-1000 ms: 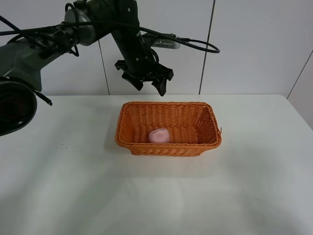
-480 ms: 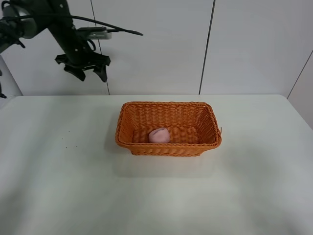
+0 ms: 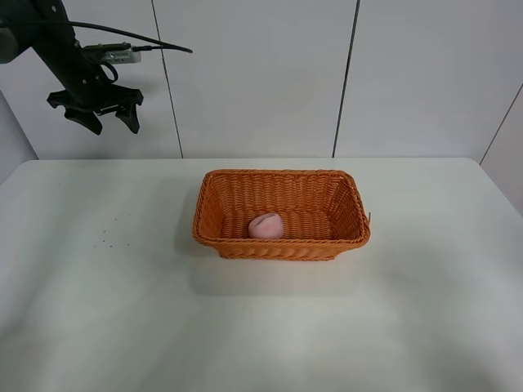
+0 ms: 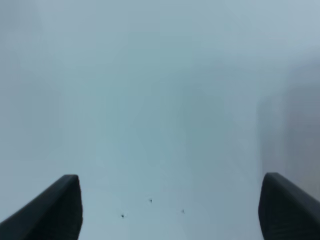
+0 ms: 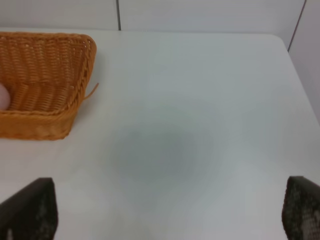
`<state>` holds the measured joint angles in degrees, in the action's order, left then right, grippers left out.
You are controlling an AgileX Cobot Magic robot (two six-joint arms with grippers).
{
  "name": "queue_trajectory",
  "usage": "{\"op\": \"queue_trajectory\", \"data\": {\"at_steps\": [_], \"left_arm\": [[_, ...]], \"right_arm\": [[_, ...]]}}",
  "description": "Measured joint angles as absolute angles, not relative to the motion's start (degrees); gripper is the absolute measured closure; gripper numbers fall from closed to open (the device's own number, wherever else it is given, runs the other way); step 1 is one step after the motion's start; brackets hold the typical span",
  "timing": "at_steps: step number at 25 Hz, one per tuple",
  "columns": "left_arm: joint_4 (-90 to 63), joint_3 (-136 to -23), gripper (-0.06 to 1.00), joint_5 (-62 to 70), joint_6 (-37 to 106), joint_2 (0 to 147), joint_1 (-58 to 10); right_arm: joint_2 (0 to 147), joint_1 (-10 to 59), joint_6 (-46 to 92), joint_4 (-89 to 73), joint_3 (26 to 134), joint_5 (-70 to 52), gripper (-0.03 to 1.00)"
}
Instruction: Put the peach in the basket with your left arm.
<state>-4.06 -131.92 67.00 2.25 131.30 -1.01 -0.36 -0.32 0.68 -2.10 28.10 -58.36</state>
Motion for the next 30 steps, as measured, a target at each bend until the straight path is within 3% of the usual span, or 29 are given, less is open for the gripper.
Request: {"op": "queue_trajectory", "data": {"at_steps": [9, 30], "left_arm": [[-4.6, -112.7, 0.19, 67.0, 2.1, 117.8, -1.3], [-1.0, -39.8, 0.19, 64.8, 1.4, 43.3, -1.3]], "right_arm": [[-0.4, -0.3, 0.7, -2.1, 28.1, -58.4, 0.27], [-0.4, -0.3, 0.7, -2.1, 28.1, -58.4, 0.27]]}}
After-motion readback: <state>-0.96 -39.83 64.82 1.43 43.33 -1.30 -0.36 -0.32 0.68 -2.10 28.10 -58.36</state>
